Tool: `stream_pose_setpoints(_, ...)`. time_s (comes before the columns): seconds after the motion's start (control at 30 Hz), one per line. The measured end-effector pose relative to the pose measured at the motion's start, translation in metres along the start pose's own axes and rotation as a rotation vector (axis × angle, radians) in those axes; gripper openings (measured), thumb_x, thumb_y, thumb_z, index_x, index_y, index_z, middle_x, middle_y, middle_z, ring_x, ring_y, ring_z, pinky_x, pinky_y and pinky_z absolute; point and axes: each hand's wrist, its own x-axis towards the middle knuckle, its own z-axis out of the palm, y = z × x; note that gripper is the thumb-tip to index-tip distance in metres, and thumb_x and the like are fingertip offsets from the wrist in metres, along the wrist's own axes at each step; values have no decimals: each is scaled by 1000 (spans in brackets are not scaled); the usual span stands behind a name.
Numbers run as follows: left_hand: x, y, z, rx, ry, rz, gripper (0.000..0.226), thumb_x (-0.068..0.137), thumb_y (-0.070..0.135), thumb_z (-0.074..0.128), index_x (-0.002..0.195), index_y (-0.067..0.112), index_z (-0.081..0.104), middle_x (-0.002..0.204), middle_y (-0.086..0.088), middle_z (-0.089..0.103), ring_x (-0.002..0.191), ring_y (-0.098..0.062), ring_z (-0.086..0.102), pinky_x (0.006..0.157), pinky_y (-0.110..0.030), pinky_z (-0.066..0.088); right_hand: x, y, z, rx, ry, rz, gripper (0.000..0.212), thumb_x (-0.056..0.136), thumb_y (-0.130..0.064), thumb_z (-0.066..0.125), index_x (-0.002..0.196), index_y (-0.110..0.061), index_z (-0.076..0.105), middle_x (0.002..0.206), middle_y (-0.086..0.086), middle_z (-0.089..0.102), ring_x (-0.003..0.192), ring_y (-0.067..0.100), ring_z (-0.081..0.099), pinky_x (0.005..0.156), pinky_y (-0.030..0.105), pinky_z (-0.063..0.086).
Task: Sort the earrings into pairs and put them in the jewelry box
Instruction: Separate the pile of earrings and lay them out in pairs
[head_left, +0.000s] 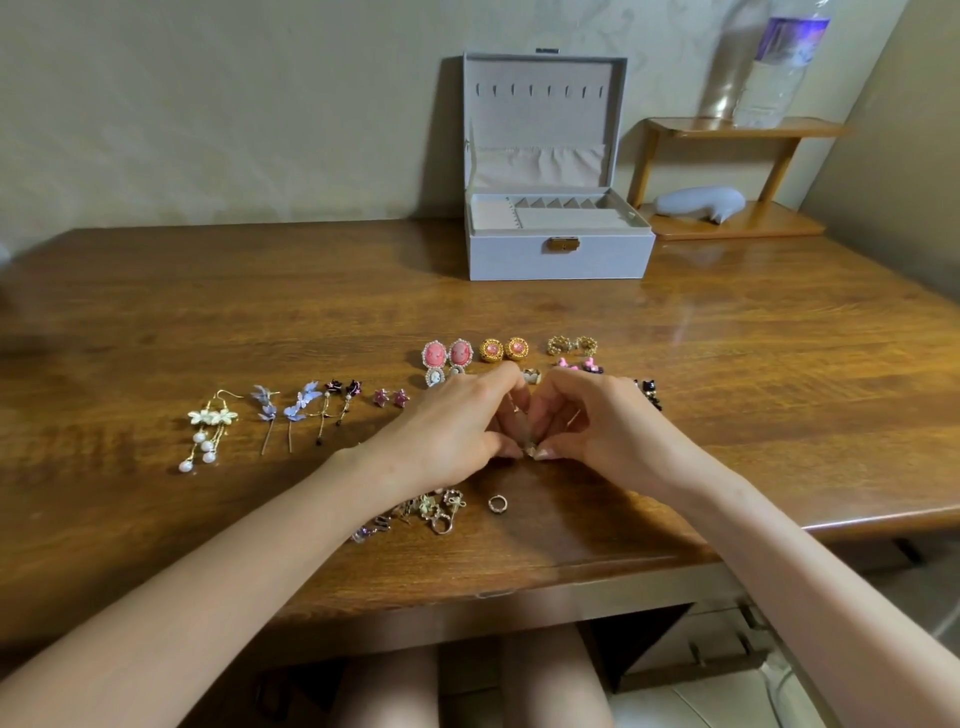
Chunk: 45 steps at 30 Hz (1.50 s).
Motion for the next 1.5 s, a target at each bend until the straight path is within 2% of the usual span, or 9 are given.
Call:
stream_pose_setpoints(0.17, 3, -4, 3, -26, 24, -4, 35, 83, 15, 68, 109, 19, 46, 98, 1, 66, 61, 0, 50, 72, -37, 53, 0, 1, 3, 91, -15, -19, 37, 68, 7, 75, 78, -23, 55, 76, -7, 64, 66, 1, 60, 64, 13, 47)
stream_pose_setpoints(0.37, 5, -7, 5, -66, 43, -3, 36, 82, 15, 69, 110, 20, 48, 97, 7, 66, 50, 10, 47, 58, -17, 43, -1, 0, 5, 103, 14, -49, 32, 68, 10, 73, 81, -15, 57, 75, -7, 63, 65, 1, 57, 63, 11, 46)
stream_pose_setpoints(0.47, 6, -8, 5, -90, 42, 2, 35, 82, 13, 69, 109, 21, 49, 92, 8, 64, 49, 14, 49, 46, -7, 35, -2, 0, 5, 98, 28, -68, 32, 69, 9, 72, 82, -15, 57, 76, -3, 65, 68, 9, 59, 66, 19, 49)
stream_pose_setpoints(0.63, 6, -7, 8, -80, 77, 5, 31, 82, 16, 69, 105, 19, 49, 94, 5, 65, 55, 7, 46, 64, -32, 52, -2, 1, 6, 117, 37, -67, 36, 69, 12, 70, 83, -18, 56, 76, -2, 65, 69, 12, 61, 67, 23, 52)
stream_pose_setpoints(0.9, 2, -4, 7, -30, 76, 27, 30, 83, 23, 69, 106, 18, 50, 94, 8, 62, 54, 8, 43, 65, -26, 44, -6, 2, 6, 71, 55, -77, 41, 69, 8, 72, 83, -27, 56, 79, -4, 65, 74, 9, 61, 70, 20, 51)
stream_pose_setpoints(1.1, -16, -12, -8, 17, 193, 58, 20, 85, 16, 63, 99, 27, 54, 87, 15, 54, 73, -1, 54, 67, -19, 45, -16, -11, 3, -54, 168, -140, 31, 71, 0, 75, 81, -26, 63, 79, -10, 59, 72, 6, 53, 62, 14, 44)
stream_pose_setpoints(1.27, -42, -21, -24, -18, 189, 86, 10, 80, 27, 67, 79, 27, 57, 80, 16, 54, 80, -1, 49, 70, -12, 39, -26, -22, 15, -117, -15, -150, 11, 70, -26, 79, 79, -25, 72, 81, -12, 57, 72, 3, 53, 65, 17, 44)
stream_pose_setpoints(1.37, -54, -29, -26, 14, 143, 66, 10, 79, 32, 65, 76, 32, 56, 79, 18, 53, 87, 1, 46, 74, -11, 37, -26, -24, 22, -132, -50, -133, 14, 70, -30, 79, 82, -27, 72, 85, -12, 58, 74, 3, 53, 69, 25, 48)
stream_pose_setpoints(1.5, -70, -35, -28, 39, 147, 56, 11, 76, 38, 65, 72, 34, 55, 78, 17, 52, 88, -2, 46, 70, -15, 38, -26, -25, 23, -141, -60, -112, 15, 71, -28, 78, 84, -26, 71, 84, -14, 56, 74, 2, 49, 67, 22, 45)
